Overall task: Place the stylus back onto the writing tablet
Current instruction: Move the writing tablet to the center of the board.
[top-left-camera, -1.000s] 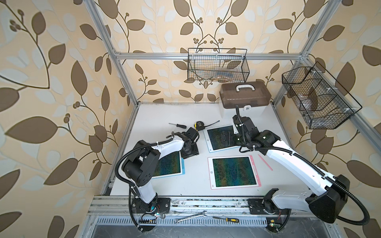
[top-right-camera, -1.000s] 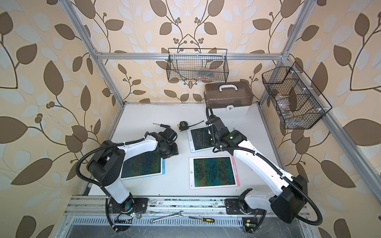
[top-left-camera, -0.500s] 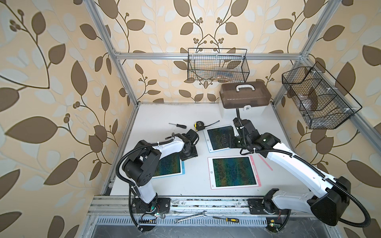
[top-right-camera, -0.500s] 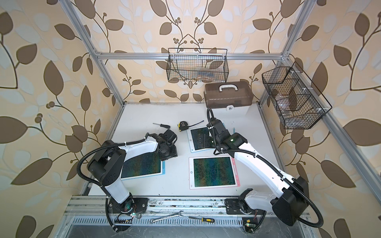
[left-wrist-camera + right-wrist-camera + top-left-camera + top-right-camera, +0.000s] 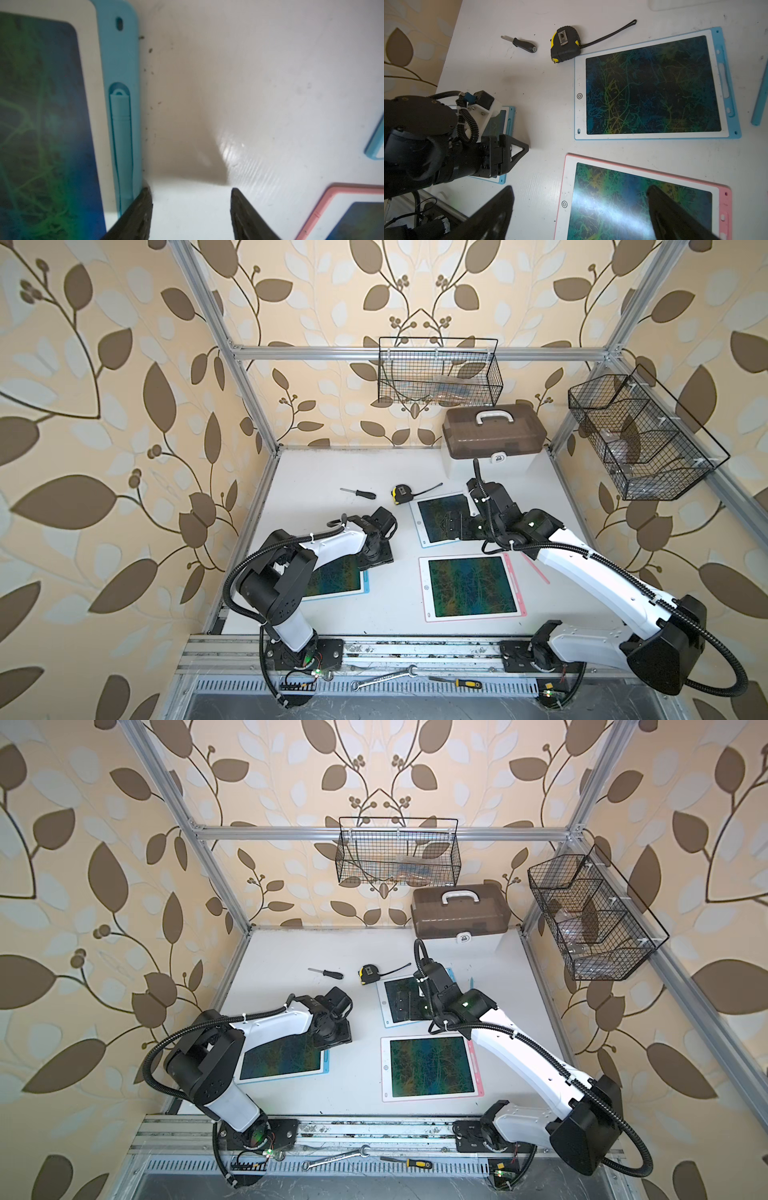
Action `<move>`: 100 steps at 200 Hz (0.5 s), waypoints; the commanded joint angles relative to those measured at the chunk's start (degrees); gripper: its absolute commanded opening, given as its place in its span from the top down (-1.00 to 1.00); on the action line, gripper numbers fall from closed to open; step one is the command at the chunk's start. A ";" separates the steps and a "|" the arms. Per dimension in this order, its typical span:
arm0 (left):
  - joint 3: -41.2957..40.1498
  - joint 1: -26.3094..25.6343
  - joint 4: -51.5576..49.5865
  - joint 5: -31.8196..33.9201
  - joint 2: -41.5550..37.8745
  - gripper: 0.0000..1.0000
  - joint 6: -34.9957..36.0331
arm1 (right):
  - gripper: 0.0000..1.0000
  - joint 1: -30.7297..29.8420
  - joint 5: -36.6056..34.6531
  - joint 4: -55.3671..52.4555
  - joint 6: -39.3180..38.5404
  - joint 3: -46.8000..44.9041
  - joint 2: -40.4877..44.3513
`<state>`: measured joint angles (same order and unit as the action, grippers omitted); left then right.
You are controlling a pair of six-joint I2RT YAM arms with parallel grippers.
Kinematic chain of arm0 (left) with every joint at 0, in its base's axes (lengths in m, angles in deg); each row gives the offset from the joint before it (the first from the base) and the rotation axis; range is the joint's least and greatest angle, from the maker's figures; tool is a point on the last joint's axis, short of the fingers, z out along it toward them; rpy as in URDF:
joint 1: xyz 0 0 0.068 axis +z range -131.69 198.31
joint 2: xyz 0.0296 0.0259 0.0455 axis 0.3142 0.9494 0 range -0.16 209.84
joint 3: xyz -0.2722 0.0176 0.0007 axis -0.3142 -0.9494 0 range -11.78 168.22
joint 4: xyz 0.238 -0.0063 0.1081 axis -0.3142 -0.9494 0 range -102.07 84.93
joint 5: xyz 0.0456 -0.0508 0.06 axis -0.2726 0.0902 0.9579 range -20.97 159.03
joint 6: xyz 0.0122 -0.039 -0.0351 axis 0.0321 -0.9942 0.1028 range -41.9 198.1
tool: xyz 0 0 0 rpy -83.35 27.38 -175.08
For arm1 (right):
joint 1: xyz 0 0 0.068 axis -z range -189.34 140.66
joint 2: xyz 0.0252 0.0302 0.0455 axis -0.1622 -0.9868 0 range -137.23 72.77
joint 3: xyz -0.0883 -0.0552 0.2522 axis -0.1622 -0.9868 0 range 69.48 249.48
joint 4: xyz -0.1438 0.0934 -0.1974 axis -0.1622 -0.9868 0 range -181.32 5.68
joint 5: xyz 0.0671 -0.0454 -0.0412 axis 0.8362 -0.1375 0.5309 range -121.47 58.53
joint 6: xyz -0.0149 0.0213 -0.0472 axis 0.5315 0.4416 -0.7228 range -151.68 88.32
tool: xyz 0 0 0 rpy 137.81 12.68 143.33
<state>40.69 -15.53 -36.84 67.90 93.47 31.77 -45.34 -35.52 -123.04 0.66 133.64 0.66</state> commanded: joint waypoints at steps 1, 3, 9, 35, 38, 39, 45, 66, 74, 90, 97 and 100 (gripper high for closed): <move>-2.72 -0.35 -3.35 2.30 -2.05 -0.22 -1.35 | -1.00 -0.37 -0.18 0.14 0.14 0.85 -1.33; -2.85 -0.28 -3.27 2.28 -2.15 -0.22 -1.45 | -1.00 -0.44 -0.17 0.14 0.11 0.91 -1.49; -3.50 -0.10 -3.17 2.18 -2.66 -0.22 -1.69 | -1.00 -0.45 -0.15 0.01 0.01 1.11 -1.70; -6.06 0.78 -3.03 2.42 -5.13 -0.22 -2.35 | -1.00 -0.47 0.15 -0.05 -0.07 1.58 -2.38; -6.32 0.90 -3.08 2.44 -5.53 -0.22 -2.36 | -1.00 -0.51 0.15 -0.04 -0.08 1.58 -2.45; -6.46 0.98 -3.06 2.44 -5.63 -0.22 -2.36 | -1.00 -0.49 0.12 -0.04 -0.08 1.58 -2.48; -7.02 1.34 -3.25 2.49 -6.33 -0.22 -2.45 | -1.00 -0.50 0.19 0.04 -0.03 1.58 -2.59; -8.87 2.61 -3.88 2.44 -8.46 -0.22 -2.50 | -1.00 -0.46 0.40 0.31 -0.17 1.85 -3.16; -9.45 2.98 -4.05 2.39 -9.19 -0.22 -2.39 | -1.00 -0.47 0.47 0.31 -0.26 2.23 -3.44; -10.57 3.85 -4.42 2.35 -10.29 -0.22 -2.11 | -1.00 -0.47 0.52 0.39 -0.35 2.61 -3.83; -10.87 4.24 -4.70 2.30 -10.67 -0.22 -1.95 | -1.00 -0.56 0.54 0.40 -0.43 2.72 -4.04; -11.01 4.38 -4.77 2.33 -10.73 -0.22 -1.93 | -1.00 -0.57 0.55 0.40 -0.43 2.72 -4.07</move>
<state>31.64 -12.41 -37.86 68.23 84.53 30.11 -45.61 -35.45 -122.73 0.59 134.03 -2.51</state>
